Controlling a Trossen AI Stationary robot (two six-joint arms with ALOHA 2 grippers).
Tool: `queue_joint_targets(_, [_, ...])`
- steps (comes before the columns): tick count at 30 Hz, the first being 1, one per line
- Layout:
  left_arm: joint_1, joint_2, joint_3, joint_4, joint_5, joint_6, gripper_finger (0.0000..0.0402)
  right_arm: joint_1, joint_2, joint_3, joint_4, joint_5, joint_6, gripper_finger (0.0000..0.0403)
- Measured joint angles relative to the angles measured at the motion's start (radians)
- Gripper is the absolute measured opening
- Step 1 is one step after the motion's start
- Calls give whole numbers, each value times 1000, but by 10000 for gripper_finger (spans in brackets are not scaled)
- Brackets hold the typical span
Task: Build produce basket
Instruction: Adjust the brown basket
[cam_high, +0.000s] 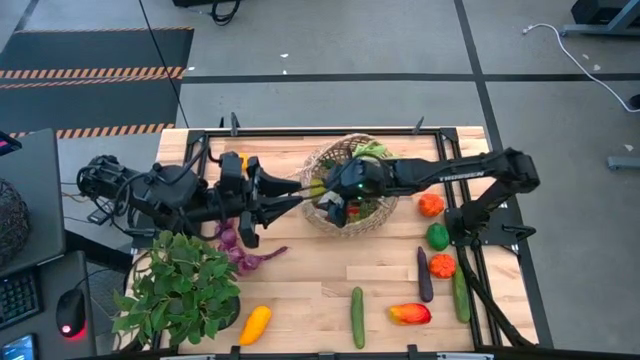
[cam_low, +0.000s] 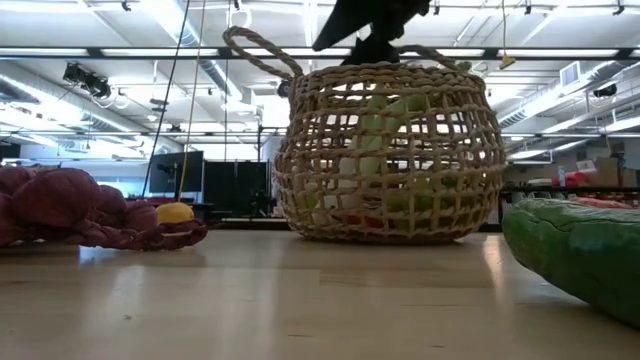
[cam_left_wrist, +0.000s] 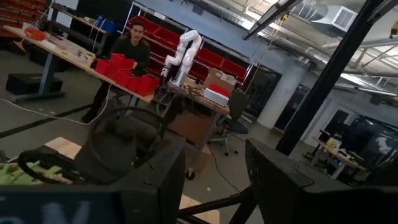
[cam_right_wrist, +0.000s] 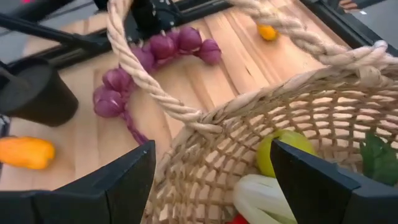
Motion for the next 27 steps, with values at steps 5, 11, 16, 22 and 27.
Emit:
queue_joint_targets(5, [-3,0,0,-68,-55,-7,172,-3,-47,0,-5,14,-89,320])
queue_joint_targets(11, [27,5,0,-258,-140,-160,172,-59,-127,0,-10,10,-11,320])
queue_joint_targets(16, [79,14,0,-532,-137,-392,172,-51,-208,0,-52,16,21,320])
queue_joint_targets(22, [144,38,-1,-648,-62,-430,172,-44,-255,0,-83,61,33,320])
queue_joint_targets(27, [224,104,0,-663,101,-357,172,-43,-250,0,-81,33,48,320])
